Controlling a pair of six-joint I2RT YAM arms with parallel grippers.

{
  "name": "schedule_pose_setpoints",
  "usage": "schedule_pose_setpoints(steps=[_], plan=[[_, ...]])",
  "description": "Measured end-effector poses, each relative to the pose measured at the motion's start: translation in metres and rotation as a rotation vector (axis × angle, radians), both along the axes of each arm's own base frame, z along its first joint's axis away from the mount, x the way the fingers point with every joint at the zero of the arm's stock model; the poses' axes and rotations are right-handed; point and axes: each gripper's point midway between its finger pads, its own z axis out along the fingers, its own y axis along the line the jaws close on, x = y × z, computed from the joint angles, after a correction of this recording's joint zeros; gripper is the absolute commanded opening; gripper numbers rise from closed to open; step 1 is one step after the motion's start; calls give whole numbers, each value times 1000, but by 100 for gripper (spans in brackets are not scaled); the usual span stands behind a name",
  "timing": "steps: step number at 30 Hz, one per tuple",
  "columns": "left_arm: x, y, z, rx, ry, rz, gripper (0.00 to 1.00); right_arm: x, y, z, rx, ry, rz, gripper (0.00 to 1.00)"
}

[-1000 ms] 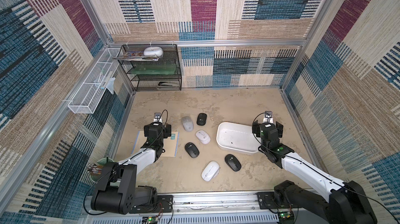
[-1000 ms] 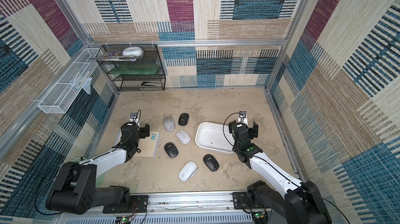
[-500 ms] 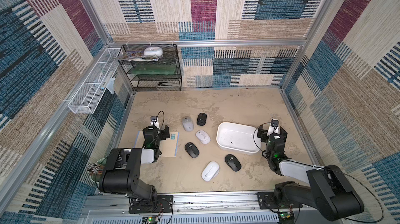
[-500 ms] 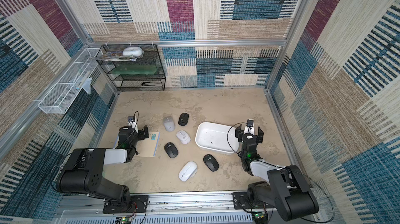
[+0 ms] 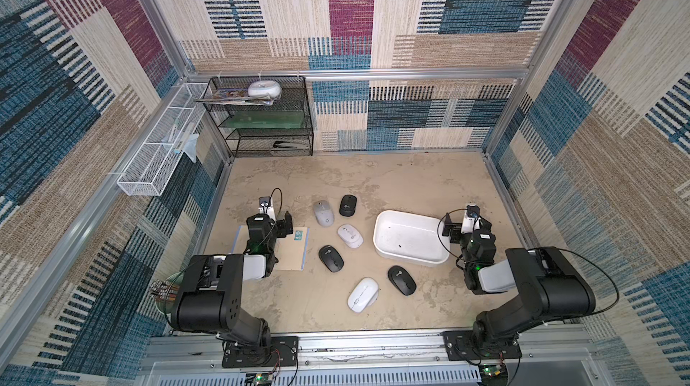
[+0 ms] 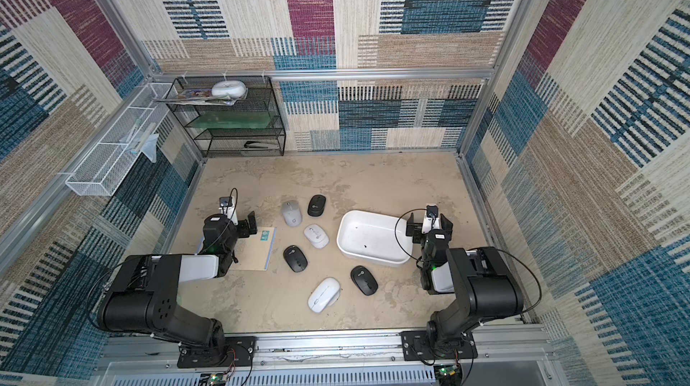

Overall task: Take out the mouse from the storage box
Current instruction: Reset both arms

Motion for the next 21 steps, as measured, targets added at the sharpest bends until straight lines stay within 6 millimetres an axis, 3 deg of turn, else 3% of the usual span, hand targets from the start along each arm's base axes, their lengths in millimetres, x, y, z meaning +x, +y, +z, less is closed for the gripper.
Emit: schedule_pose_setpoints(steps=[3,21], plan=[[0,0,0,-1,0,-1,100,8,-1,18,18,-61,3,99],[1,0,0,-12,2,-11,100,8,0,14,36,-46,11,99]])
